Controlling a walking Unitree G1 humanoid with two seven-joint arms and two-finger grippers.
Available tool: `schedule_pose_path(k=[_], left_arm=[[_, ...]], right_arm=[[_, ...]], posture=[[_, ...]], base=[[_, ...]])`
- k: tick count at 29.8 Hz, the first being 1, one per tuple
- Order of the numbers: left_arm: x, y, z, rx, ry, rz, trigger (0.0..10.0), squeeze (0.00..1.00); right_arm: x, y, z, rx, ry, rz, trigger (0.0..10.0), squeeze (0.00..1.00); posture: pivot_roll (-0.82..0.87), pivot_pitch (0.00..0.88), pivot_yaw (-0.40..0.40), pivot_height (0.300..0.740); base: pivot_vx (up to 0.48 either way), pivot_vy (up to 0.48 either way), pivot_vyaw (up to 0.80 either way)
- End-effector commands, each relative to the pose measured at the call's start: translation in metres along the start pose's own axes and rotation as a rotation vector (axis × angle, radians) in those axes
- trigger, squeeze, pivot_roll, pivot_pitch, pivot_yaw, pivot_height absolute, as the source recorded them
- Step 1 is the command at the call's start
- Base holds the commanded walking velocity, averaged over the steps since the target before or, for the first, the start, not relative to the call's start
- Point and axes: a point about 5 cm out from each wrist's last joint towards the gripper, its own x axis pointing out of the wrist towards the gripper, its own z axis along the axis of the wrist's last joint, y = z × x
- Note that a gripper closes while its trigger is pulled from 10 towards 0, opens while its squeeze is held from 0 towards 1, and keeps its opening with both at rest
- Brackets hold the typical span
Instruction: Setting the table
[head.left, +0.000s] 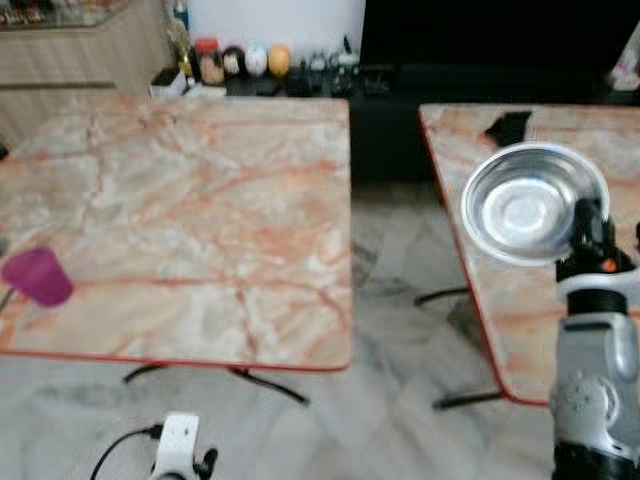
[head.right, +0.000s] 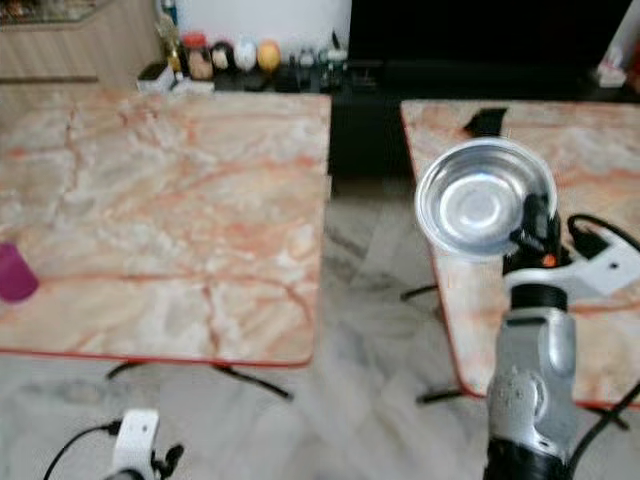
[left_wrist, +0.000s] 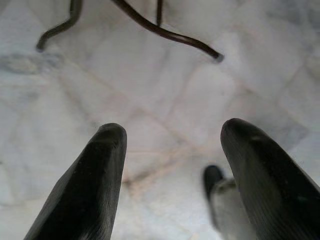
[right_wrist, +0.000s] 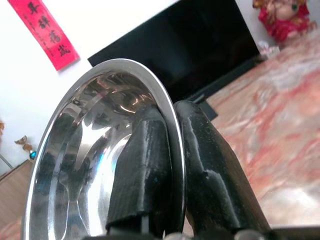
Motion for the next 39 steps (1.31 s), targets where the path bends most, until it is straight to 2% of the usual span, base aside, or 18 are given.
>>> schedule_pose_path(k=[1,10,31,39], left_arm=[[-0.003,0.0047,-0.0097,0.006,0.037,0.013,10.0,0.0],[-0.003,0.0043,-0.01,0.008,0.04,0.01,10.0,0.0],[-0.0036,0.0057,-0.0109,0.013,0.04,0.011,10.0,0.0],[-0.003,0.0077,-0.0085,0.008,0.033,0.014,10.0,0.0]], right_arm=[[0.0015,0.0069,-0.0001,-0.005,-0.001,0.024,10.0,0.0],[0.0022,0.0089,0.0013,-0.022,-0.005,0.034,10.0,0.0],[0.0001,0.0065,-0.0033,-0.018,0.023,0.015,10.0,0.0],[-0.0013,0.0047,-0.0022,0.008,0.003,-0.002,10.0,0.0]], posture=[[0.0,0.054,-0.008,0.74],[-0.01,0.056,-0.005,0.74],[-0.01,0.058,-0.005,0.74],[-0.01,0.053,-0.002,0.74]], base=[[0.0,-0.48,0.0],[0.0,-0.48,0.24],[0.0,-0.48,0.0],[0.0,0.0,0.0]])
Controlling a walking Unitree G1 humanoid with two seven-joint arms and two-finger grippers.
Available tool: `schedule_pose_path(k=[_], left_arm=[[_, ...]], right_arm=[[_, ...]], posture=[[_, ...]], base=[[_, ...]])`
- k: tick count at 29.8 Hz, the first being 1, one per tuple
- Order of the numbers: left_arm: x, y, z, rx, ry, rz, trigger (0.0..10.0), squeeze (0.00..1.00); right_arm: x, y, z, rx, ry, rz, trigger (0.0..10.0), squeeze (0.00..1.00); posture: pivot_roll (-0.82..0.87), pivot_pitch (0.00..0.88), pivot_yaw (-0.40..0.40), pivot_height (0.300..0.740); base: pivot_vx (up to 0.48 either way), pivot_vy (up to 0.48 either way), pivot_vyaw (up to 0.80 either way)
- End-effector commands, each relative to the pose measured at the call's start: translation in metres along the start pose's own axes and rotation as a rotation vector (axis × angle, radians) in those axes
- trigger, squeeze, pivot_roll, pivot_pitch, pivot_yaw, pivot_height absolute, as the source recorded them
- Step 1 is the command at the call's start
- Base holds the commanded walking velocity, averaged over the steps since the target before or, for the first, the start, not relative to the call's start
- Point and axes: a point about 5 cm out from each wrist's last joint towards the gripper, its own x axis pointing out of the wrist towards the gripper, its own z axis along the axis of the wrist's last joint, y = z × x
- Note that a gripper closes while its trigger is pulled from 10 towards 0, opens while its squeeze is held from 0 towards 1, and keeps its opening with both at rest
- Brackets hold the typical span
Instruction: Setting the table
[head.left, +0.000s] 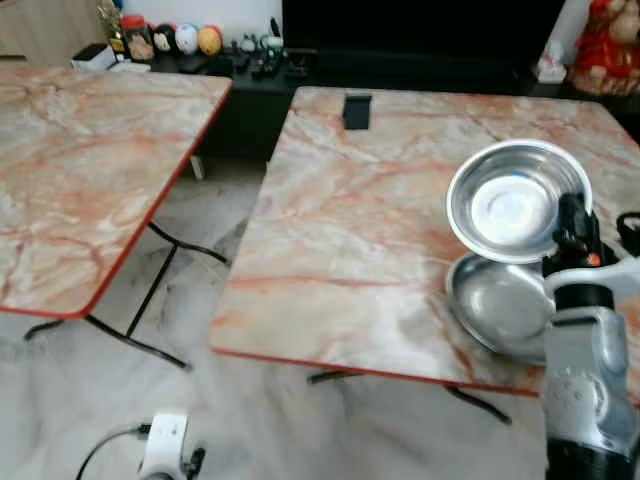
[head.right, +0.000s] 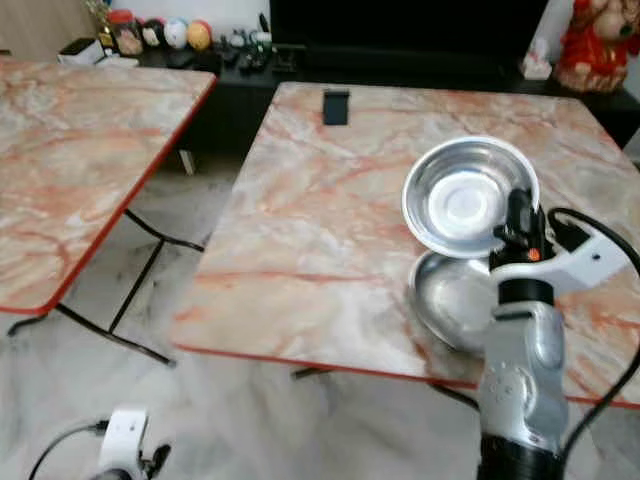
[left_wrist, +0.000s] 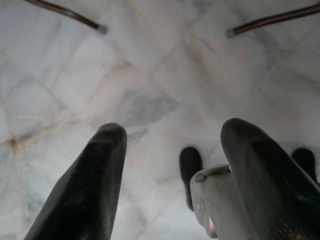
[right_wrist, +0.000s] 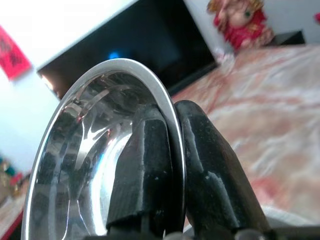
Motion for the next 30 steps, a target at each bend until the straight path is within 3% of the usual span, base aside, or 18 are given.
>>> schedule_pose_path(k=[1,10,17,19,24,30], left_arm=[[-0.002,0.012,-0.003,0.016,0.014,0.027,10.0,0.0],[-0.002,0.012,-0.004,0.021,0.016,0.023,10.0,0.0],[-0.002,0.01,-0.003,0.021,0.016,0.021,10.0,0.0],[-0.002,0.01,-0.003,0.021,0.016,0.02,10.0,0.0],[-0.002,0.01,-0.003,0.02,0.017,0.02,10.0,0.0],[-0.001,0.011,-0.002,0.019,0.012,0.022,10.0,0.0]], right_arm=[[0.002,0.008,0.004,0.016,-0.021,0.025,10.0,0.0],[0.001,0.009,0.001,0.02,-0.011,0.029,10.0,0.0],[0.0,0.009,-0.003,-0.004,0.015,0.024,10.0,0.0],[-0.001,0.009,-0.006,-0.014,0.044,0.028,10.0,0.0],[-0.002,0.003,-0.025,-0.161,0.238,-0.019,10.0,0.0],[-0.001,0.014,-0.016,-0.116,0.241,-0.017,10.0,0.0]], posture=[[0.0,0.05,-0.001,0.74],[0.0,0.046,0.003,0.74],[-0.01,0.051,0.003,0.74],[-0.01,0.054,0.005,0.74],[-0.01,0.058,0.006,0.74],[-0.01,0.063,0.01,0.74]], base=[[0.0,0.0,0.0],[0.0,0.0,-0.49],[0.0,0.0,0.0],[0.0,0.0,0.0],[0.0,0.0,0.0],[0.0,0.0,0.0]])
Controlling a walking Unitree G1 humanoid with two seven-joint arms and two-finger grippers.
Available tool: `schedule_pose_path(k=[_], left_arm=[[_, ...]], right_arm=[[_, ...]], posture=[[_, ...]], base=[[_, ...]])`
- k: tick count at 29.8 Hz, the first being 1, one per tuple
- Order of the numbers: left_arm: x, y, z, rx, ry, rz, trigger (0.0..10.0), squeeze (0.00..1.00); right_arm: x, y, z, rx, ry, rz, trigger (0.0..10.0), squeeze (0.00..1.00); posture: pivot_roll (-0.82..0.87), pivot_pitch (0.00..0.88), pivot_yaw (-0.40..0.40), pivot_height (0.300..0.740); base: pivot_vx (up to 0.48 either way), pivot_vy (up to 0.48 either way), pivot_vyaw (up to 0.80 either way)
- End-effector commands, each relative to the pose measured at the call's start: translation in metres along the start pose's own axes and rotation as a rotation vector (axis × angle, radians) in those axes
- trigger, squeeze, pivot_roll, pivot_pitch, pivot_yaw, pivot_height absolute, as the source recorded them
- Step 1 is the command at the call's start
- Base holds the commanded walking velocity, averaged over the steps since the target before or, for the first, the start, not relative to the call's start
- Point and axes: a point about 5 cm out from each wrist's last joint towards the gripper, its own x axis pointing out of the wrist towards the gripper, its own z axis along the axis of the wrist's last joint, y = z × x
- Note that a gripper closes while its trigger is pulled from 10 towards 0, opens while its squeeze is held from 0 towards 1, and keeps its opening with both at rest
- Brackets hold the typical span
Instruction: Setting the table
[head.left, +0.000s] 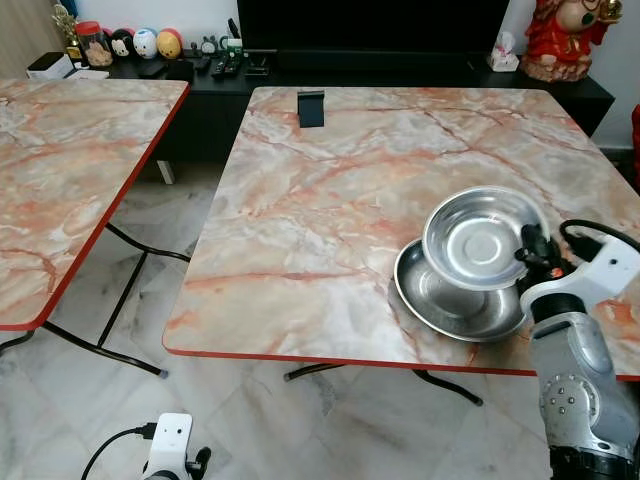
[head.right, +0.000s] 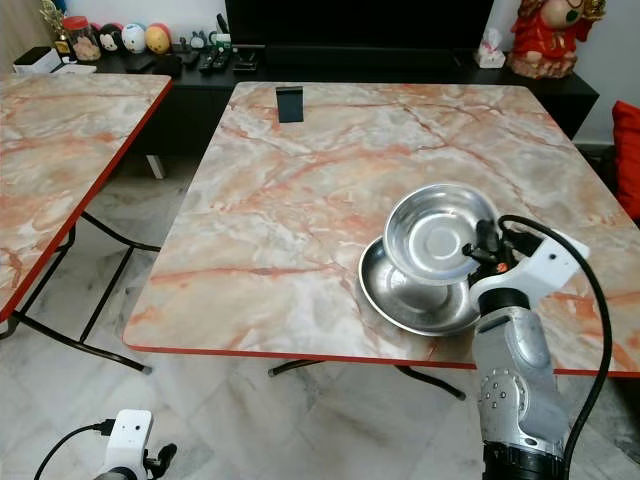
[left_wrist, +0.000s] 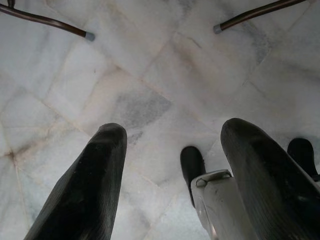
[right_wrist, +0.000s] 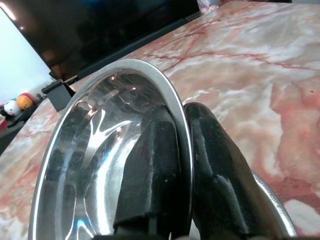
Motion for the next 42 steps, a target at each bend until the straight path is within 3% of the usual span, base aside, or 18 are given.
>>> schedule_pose_path(k=[1,5,10,14,22,42], left_arm=[[-0.001,0.002,-0.004,0.009,0.015,0.005,10.0,0.0],[-0.001,0.002,-0.003,0.011,0.012,0.002,10.0,0.0],[0.0,0.0,-0.001,0.013,0.005,-0.004,10.0,0.0],[0.0,0.0,-0.002,0.012,0.006,-0.003,10.0,0.0],[-0.002,0.004,-0.005,0.013,0.018,0.003,10.0,0.0],[-0.003,0.009,-0.006,0.01,0.025,0.008,10.0,0.0]], right_arm=[[-0.001,0.005,0.013,0.012,-0.031,0.011,10.0,0.0],[-0.001,0.014,0.021,0.086,-0.03,0.061,10.0,0.0],[0.0,0.003,0.011,0.169,0.043,-0.028,10.0,0.0],[-0.001,-0.007,0.004,0.173,0.08,-0.089,10.0,0.0],[0.0,-0.002,-0.011,0.238,0.147,-0.068,10.0,0.0],[0.0,-0.013,-0.023,0.193,0.201,-0.137,10.0,0.0]], posture=[[-0.01,0.063,0.01,0.74],[-0.01,0.062,0.013,0.74],[-0.01,0.062,0.011,0.74],[-0.01,0.062,0.011,0.74],[-0.01,0.063,0.012,0.74],[0.0,0.064,0.013,0.74]], base=[[0.0,0.0,0.0],[0.0,0.0,0.0],[0.0,0.0,0.0],[0.0,0.0,0.0],[0.0,0.0,0.0],[0.0,0.0,0.0]])
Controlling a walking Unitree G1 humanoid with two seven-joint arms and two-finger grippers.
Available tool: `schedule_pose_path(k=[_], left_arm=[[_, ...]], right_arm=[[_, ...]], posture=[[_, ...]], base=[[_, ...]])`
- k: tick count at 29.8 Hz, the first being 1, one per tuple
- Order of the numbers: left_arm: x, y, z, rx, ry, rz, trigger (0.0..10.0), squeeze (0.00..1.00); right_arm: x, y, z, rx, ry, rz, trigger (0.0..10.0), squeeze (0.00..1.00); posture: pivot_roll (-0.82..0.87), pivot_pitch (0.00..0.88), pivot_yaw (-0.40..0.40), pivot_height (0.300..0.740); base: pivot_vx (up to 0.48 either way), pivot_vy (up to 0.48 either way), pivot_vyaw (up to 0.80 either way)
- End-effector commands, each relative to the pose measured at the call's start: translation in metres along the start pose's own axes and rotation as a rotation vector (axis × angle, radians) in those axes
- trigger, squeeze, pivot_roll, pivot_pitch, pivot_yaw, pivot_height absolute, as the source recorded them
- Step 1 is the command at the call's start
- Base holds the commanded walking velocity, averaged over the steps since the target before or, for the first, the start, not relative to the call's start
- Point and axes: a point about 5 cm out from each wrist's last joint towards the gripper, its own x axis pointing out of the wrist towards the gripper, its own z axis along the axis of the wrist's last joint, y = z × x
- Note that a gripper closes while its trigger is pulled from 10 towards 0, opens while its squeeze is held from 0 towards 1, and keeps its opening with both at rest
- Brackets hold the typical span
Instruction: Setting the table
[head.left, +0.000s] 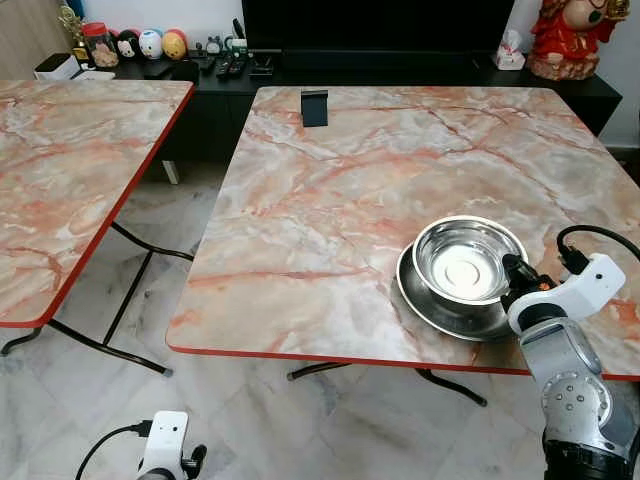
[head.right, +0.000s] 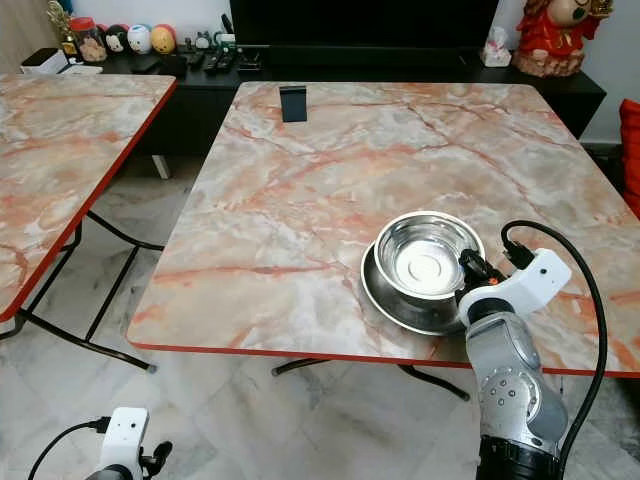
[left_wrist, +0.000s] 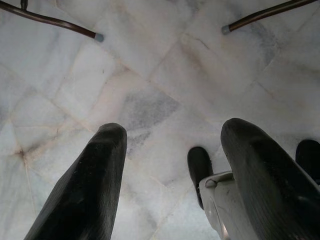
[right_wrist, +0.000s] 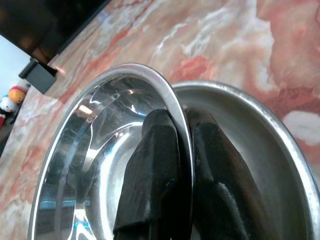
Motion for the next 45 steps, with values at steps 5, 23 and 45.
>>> schedule_pose_path(k=[5,23,45], left_arm=[[-0.002,-0.002,-0.008,0.002,0.03,-0.006,10.0,0.0],[-0.002,-0.003,-0.008,-0.002,0.028,-0.007,10.0,0.0],[-0.002,-0.001,-0.008,-0.005,0.021,-0.008,10.0,0.0]], right_arm=[[0.001,-0.004,-0.002,-0.029,0.005,-0.031,10.0,0.0],[0.008,-0.003,-0.001,-0.067,-0.008,-0.005,10.0,0.0],[0.01,-0.007,-0.004,-0.107,-0.009,-0.033,10.0,0.0]], posture=[[0.0,0.063,0.013,0.74],[0.0,0.063,0.013,0.74],[0.01,0.065,0.013,0.74]], base=[[0.0,0.0,0.0],[0.0,0.0,0.0],[0.0,0.0,0.0]])
